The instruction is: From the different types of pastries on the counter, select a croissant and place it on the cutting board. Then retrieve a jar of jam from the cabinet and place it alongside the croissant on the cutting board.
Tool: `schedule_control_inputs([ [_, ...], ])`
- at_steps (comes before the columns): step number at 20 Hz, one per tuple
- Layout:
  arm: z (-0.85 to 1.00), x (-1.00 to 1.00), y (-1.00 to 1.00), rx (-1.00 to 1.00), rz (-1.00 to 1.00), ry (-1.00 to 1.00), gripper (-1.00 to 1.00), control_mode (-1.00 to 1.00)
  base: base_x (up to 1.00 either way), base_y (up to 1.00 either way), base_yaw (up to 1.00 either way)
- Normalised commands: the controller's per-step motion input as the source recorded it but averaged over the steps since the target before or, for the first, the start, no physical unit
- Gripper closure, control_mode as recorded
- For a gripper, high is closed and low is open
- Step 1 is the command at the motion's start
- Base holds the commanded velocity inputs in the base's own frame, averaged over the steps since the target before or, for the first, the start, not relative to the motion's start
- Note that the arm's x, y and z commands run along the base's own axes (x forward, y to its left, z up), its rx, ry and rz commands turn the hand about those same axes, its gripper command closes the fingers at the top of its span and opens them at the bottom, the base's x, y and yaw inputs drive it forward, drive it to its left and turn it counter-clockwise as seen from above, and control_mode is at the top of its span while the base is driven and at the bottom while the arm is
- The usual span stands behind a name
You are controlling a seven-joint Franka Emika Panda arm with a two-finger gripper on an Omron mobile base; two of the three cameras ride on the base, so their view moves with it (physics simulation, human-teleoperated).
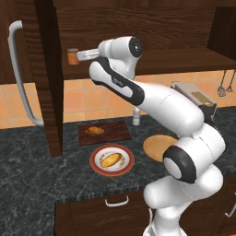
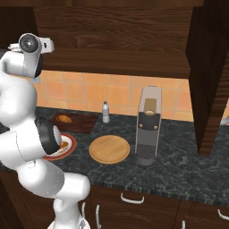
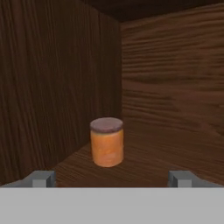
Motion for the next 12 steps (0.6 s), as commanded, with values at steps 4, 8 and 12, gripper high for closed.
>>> schedule_control_inputs([
  [4,0.0,0.36,0.08,-0.02,0.02,0.01,-1.0,-1.0,0.0,0.0,0.0],
  [8,0.0,0.43,0.31,-0.01,0.0,0.07,-1.0,-1.0,0.0,0.0,0.0],
  [12,-0.05,0.21,0.29,-0.03,0.0,0.04,-1.0,-1.0,0.0,0.0,0.0],
])
